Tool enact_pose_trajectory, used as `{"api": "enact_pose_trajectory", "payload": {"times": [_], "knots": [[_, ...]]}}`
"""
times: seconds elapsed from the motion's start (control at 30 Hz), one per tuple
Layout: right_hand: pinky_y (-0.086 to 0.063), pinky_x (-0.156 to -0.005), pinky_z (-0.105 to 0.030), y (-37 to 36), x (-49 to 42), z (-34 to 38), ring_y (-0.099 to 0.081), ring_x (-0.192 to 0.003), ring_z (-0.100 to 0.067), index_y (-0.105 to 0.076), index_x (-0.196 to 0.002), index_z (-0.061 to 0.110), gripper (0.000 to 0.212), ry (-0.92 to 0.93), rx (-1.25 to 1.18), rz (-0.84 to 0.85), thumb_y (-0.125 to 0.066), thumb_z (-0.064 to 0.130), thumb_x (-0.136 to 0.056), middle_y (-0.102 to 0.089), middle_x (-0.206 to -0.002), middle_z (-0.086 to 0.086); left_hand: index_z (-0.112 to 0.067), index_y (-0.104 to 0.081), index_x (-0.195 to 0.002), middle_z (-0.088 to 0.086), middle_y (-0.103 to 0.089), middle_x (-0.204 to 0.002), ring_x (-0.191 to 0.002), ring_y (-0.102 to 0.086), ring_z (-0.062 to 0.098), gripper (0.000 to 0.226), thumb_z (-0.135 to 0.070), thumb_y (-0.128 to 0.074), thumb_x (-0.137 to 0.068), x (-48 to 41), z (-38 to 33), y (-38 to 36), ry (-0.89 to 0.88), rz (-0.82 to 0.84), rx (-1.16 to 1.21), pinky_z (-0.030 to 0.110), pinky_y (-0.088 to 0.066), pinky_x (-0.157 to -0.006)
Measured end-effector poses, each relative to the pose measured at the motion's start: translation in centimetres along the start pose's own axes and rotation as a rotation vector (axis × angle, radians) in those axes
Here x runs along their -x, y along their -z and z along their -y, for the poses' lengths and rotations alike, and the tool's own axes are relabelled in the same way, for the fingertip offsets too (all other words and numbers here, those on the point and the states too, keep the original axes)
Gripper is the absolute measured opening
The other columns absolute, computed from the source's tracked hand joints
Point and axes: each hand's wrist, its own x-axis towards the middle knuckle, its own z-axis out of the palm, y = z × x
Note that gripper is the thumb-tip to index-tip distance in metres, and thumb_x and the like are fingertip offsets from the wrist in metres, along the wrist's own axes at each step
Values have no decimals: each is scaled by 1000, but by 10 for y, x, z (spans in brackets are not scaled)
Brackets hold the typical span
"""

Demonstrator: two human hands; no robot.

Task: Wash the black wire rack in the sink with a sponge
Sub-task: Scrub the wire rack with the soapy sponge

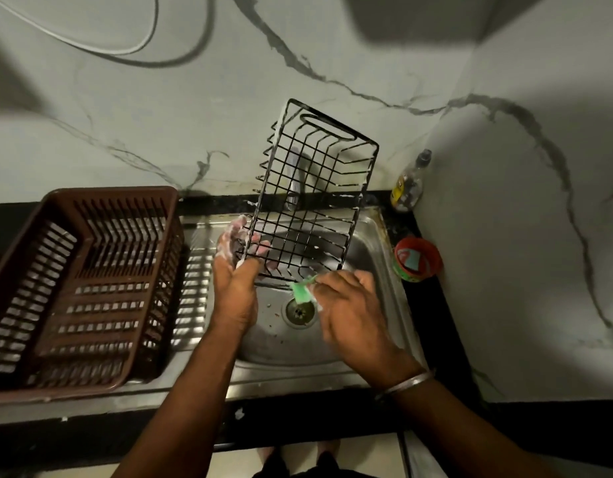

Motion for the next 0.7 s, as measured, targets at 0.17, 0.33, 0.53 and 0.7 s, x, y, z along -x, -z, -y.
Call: {"api": "enact_pose_trajectory", "payload": {"times": [0.17, 0.33, 0.53, 0.7], "knots": [[-42, -91, -42, -5, 2, -12, -62, -109, -24, -75, -116, 15, 35, 98, 47, -45, -59, 15, -85, -69, -118, 1, -28, -61, -145, 18, -63, -143, -135, -57, 47, 70, -29, -76, -76, -3, -6, 3, -18, 1, -58, 74, -47, -108], [-45, -89, -41, 14, -20, -31, -60, -106, -29, -74, -117, 3, 27, -40, 70, -400, -58, 11, -96, -68, -113, -9, -35, -66, -138, 10, -65, -141, -132, -60, 40, 67, -29, -75, -72, 1, -9, 0, -1, 13, -101, 59, -57, -99], [-40, -98, -44, -12, -11, -24, -58, -122, -26, -75, -111, 22, 30, 135, 178, 78, -72, 17, -81, -67, -118, 4, -30, -61, -144, -10, -71, -126, -116, -66, 19, 70, -19, -69, -75, -1, -11, -1, -73, 51, -235, 60, -55, -98], [-39, -98, -45, 0, -20, -17, -54, -122, -23, -75, -107, 25, 30, -13, 234, 129, -64, 23, -79, -64, -120, 6, -30, -56, -150, -13, -64, -138, -134, -59, 16, 75, -7, -63, -79, -2, -19, -6, -89, 73, -291, 62, -51, -111]]}}
